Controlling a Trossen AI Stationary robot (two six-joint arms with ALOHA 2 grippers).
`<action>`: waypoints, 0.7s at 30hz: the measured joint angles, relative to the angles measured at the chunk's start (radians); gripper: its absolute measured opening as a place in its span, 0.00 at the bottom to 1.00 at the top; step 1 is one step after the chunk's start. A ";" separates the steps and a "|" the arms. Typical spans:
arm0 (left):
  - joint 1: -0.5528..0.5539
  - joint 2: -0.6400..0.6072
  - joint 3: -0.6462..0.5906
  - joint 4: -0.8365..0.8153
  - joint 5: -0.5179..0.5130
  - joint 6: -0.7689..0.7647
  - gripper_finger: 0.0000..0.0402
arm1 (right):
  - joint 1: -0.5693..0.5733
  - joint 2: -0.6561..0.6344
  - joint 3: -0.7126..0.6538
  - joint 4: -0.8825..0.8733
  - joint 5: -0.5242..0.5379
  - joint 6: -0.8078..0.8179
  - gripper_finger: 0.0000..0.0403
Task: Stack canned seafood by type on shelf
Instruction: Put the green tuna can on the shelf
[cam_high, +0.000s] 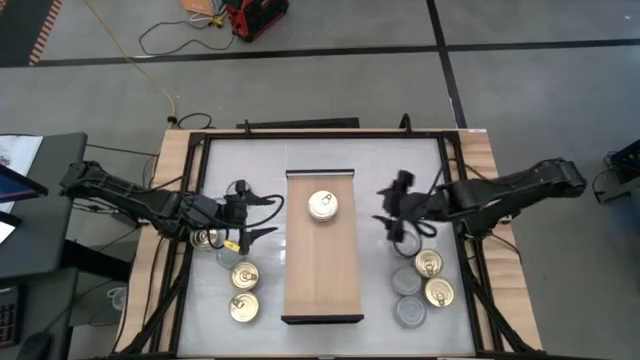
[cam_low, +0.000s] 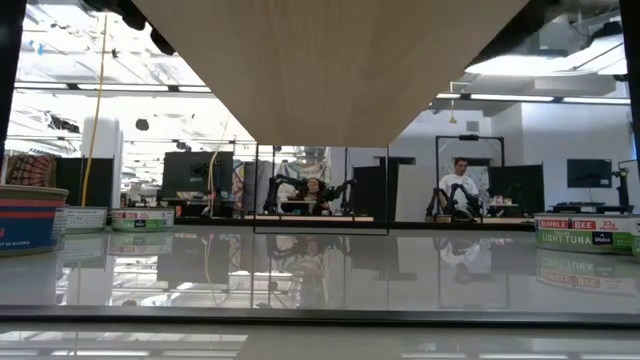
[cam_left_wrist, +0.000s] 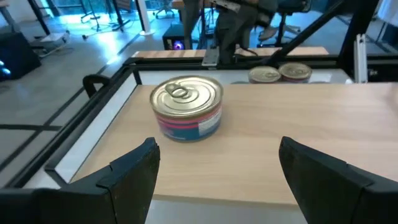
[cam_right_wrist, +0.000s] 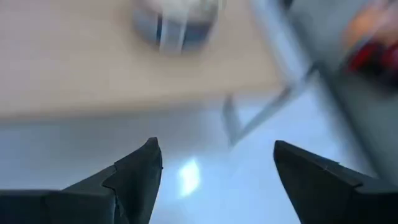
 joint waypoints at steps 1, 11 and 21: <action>0.000 0.000 0.000 0.001 -0.010 0.009 0.79 | -0.012 -0.016 0.000 -0.080 -0.056 0.079 0.82; 0.000 0.000 0.000 0.072 -0.080 0.085 0.79 | -0.168 0.079 0.000 -0.377 -0.457 0.138 0.75; 0.000 0.000 0.000 0.048 -0.054 0.038 0.79 | -0.334 0.255 -0.001 -0.382 -0.617 -0.065 0.69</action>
